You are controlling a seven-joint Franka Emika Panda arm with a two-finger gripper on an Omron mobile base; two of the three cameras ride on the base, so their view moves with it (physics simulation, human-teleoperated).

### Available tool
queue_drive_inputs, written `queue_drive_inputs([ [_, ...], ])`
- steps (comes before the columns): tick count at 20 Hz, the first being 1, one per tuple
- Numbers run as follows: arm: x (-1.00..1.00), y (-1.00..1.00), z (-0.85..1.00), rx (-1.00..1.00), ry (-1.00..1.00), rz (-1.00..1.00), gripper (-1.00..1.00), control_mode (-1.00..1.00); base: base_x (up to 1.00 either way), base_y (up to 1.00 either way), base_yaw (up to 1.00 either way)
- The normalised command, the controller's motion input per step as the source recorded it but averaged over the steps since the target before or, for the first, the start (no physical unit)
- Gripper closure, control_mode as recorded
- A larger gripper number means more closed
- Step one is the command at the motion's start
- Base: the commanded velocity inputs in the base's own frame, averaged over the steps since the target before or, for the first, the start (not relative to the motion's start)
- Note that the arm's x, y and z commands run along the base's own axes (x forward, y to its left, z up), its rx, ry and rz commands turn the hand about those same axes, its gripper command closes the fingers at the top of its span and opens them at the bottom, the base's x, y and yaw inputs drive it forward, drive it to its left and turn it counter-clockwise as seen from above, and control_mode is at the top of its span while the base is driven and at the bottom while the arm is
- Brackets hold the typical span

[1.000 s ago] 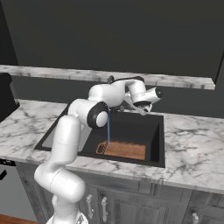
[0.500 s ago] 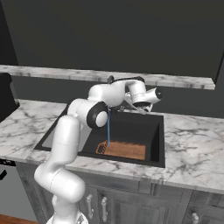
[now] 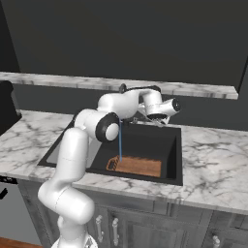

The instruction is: Turn on the sink faucet with hot water and rinse the cutting board for ten seconds, then turn off the faucet. Push the cutting board to reach the water if necessary.

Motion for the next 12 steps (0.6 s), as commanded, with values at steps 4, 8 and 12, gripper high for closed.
queue_drive_inputs([
  [4, 0.07, -0.17, 0.0, 0.0, 0.0, -0.05, 1.0, -1.0, 0.0, 0.0, 0.0],
  [8, 0.11, -0.02, 0.03, 0.0, 0.0, -0.01, 1.0, -1.0, 0.0, 0.0, 0.0],
  [12, 0.14, 0.0, 0.0, 0.0, 0.0, 0.0, 1.0, -1.0, 0.0, 0.0, 0.0],
])
